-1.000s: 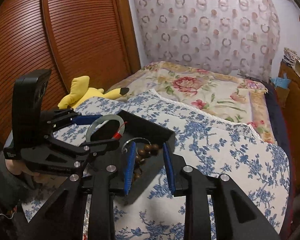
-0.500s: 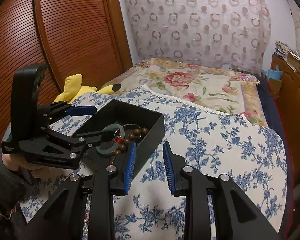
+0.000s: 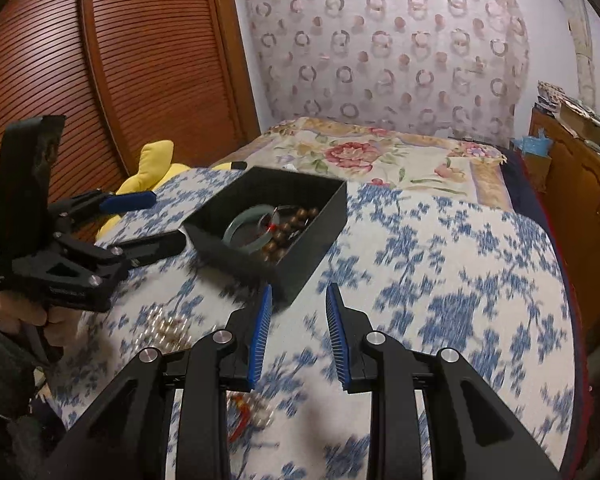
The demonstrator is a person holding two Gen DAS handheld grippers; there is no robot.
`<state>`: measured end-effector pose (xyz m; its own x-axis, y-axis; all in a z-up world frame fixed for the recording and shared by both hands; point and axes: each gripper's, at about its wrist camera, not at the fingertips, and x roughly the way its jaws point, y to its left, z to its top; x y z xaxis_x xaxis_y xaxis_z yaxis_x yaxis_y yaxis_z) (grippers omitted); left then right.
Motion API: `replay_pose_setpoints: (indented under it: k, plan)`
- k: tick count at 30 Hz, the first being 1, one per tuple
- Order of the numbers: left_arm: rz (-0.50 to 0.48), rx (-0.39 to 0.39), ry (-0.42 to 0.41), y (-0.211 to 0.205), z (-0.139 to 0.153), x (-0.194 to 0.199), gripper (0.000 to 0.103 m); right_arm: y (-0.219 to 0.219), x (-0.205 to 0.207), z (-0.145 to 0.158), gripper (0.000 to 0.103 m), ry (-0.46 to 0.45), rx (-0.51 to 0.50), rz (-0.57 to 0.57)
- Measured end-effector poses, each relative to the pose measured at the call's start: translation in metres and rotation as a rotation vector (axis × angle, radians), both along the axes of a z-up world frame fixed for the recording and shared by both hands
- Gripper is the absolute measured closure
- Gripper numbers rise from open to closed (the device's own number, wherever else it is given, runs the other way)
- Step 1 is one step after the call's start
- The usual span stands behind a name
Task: Organize jewelry
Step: 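Move both open tools back to the pearl necklaces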
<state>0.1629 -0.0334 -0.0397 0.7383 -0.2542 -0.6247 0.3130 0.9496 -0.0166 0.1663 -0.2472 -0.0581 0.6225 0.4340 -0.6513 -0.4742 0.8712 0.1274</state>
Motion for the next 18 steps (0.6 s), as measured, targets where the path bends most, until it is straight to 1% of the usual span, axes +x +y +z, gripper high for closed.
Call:
replay_pose_setpoints:
  k: [2,3,8,11,14,18]
  plan:
    - [0.007,-0.01,0.0,0.005,-0.002,-0.011,0.008,0.001,-0.008,-0.004,0.054,0.002,-0.004,-0.008]
    - [0.01,-0.012,0.003,0.007,-0.003,-0.015,0.008,0.0,-0.013,-0.007,0.052,0.006,-0.006,-0.011]
    - [0.026,-0.014,0.012,0.015,-0.01,-0.033,0.008,-0.001,-0.031,-0.021,0.052,0.026,-0.022,-0.022]
    - [0.037,-0.016,0.033,0.02,-0.019,-0.044,0.008,-0.003,-0.039,-0.03,0.052,0.049,-0.029,-0.028]
    - [0.045,-0.019,0.054,0.026,-0.027,-0.053,0.008,-0.002,-0.047,-0.037,0.048,0.062,-0.04,-0.031]
    - [0.044,-0.021,0.088,0.032,-0.039,-0.064,0.008,-0.001,-0.056,-0.044,0.048,0.075,-0.036,-0.021]
